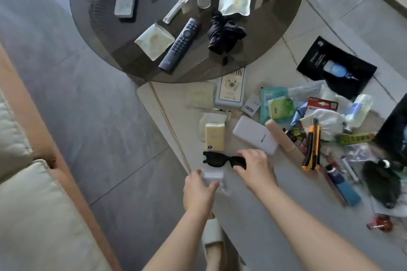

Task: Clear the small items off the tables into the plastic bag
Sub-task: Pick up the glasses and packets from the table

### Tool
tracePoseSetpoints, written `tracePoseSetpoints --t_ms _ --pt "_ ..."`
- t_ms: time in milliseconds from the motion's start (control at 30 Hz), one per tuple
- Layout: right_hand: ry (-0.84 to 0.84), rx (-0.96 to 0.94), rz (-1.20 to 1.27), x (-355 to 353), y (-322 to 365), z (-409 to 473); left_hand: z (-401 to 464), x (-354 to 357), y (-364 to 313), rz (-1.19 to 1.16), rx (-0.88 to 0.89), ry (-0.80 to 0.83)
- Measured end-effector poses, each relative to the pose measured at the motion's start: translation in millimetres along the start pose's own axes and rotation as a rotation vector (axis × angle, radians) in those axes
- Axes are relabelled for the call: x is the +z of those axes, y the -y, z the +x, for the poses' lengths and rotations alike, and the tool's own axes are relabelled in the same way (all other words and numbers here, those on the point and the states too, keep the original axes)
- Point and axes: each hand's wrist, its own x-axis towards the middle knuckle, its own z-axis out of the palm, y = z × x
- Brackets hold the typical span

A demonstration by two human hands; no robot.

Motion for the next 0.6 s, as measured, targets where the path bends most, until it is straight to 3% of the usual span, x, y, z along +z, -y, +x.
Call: tracePoseSetpoints --t_ms 133,333,600 --pt "-0.04 0.035 -0.115 20 0 15 14 13 -3 0.103 -0.028 -0.102" --pt "0.024 0.072 -0.144 17 -4 16 18 13 -2 0.068 0.038 -0.016" --pt "0.197 0.195 0.171 -25 -11 -7 -1 -29 -20 -0.211 0.149 0.022"
